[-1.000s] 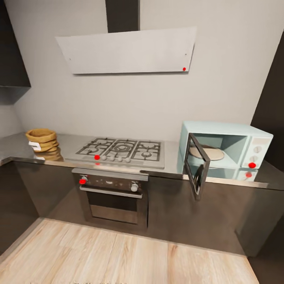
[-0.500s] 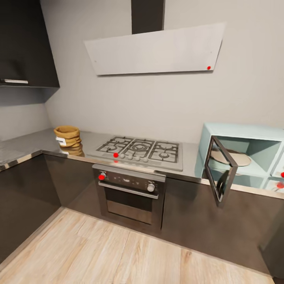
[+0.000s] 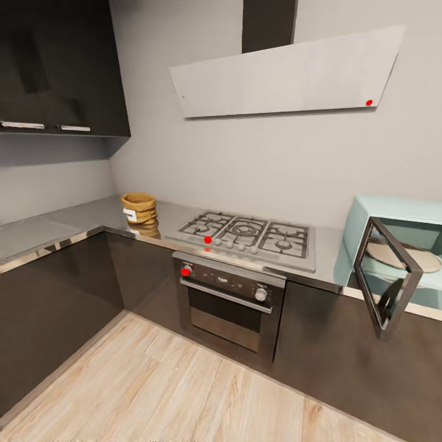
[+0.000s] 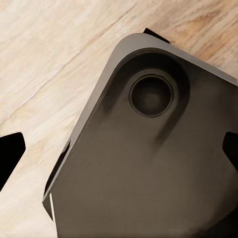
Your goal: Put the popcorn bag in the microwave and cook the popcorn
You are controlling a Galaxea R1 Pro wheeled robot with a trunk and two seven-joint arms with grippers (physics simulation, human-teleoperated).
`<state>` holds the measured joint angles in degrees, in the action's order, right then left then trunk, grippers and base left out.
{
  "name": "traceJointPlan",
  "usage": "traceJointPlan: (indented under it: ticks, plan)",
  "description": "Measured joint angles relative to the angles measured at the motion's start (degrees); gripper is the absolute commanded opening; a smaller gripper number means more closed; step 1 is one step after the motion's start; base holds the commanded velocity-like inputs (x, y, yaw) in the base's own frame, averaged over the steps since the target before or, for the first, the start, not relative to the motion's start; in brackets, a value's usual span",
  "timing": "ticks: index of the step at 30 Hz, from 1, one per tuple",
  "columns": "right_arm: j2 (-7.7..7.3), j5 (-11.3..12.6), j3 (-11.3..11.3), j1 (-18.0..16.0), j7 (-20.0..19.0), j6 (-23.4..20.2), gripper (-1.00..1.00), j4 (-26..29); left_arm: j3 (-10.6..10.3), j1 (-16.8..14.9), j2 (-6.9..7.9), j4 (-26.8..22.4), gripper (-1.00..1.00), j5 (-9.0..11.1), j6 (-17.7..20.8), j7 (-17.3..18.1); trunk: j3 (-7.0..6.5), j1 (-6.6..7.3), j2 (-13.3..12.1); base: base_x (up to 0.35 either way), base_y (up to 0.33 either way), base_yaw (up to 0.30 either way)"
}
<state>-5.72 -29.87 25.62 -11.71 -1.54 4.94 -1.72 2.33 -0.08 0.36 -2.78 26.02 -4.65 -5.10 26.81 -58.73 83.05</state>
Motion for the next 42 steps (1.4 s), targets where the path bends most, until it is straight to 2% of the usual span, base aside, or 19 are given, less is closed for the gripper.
traceJointPlan:
  ticks: [11,29,34,42]
  plan:
    - [-0.37,0.0,0.0,0.0,0.0,0.0,1.0,0.0,0.0,0.0,-0.01,0.0,1.0,0.2,0.0,0.0,0.0,0.0,0.0,0.0,0.0,0.284]
    - [-0.06,0.0,0.0,0.0,0.0,-0.2,1.0,0.0,-0.1,0.0,0.01,0.0,1.0,0.1,0.0,0.0,0.0,0.0,0.0,0.004,0.0,0.284]
    - [-0.12,0.0,0.0,0.0,0.0,-0.2,1.0,0.0,-0.3,0.0,0.0,0.0,1.0,-0.2,0.1,0.0,0.0,0.03,0.0,0.255,0.0,0.246]
    - [-0.43,-0.1,0.0,0.0,0.0,-0.3,1.0,0.1,-0.3,0.0,0.04,0.1,1.0,-0.2,0.8,0.0,0.0,0.03,0.0,0.323,0.0,0.003]
